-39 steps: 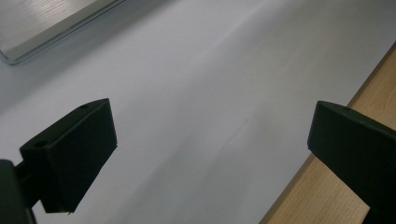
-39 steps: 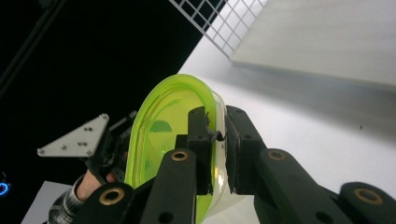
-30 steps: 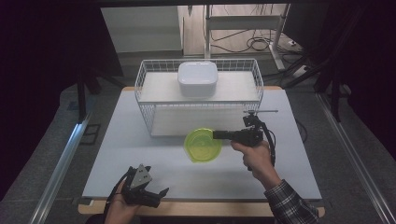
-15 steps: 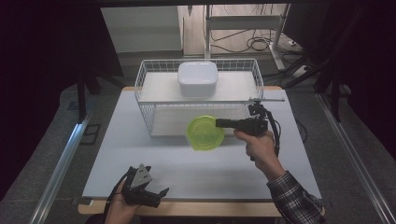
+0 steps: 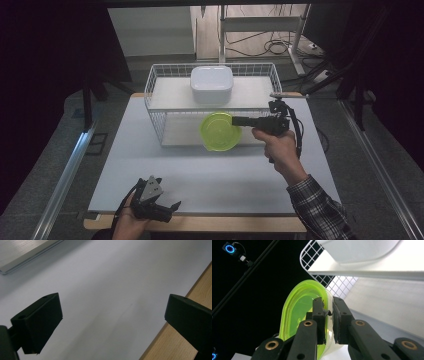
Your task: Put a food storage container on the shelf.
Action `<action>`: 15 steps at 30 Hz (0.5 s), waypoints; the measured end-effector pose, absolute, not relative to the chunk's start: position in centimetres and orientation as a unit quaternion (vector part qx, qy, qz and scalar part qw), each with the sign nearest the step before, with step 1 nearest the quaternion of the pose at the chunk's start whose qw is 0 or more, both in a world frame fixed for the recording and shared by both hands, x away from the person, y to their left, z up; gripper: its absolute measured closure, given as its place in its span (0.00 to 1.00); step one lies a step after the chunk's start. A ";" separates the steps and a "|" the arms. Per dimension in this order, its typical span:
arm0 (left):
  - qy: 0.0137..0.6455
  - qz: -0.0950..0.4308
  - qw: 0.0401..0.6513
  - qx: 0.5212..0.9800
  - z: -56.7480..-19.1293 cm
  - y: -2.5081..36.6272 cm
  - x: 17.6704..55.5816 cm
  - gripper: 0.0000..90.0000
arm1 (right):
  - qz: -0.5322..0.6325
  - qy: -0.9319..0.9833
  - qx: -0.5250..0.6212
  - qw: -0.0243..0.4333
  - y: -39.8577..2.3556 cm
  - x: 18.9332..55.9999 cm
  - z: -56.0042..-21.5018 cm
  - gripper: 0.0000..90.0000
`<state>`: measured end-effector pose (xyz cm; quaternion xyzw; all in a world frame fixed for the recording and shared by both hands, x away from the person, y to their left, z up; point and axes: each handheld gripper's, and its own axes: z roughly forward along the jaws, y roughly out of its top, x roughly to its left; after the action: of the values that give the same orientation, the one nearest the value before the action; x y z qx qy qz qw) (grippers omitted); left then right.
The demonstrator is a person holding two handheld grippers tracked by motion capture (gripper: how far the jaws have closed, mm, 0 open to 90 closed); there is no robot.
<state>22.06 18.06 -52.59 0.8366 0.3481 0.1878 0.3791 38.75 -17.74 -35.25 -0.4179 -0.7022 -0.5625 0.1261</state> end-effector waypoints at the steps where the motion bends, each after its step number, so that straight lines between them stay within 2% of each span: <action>1: 0.348 0.188 0.379 0.837 -52.6 18.1 22.1 0.01 | -0.562 -0.702 -0.419 0.125 -17.8 38.8 -35.0 0.91; 15: 0.348 0.187 0.381 0.836 -52.6 18.0 22.1 0.01 | -0.575 -0.698 -0.414 0.102 -17.5 39.8 -31.7 0.91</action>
<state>22.09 18.04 -52.60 0.8357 0.3482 0.1872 0.3812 39.84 -17.54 -31.71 -0.4137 -0.6984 -0.5750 0.1023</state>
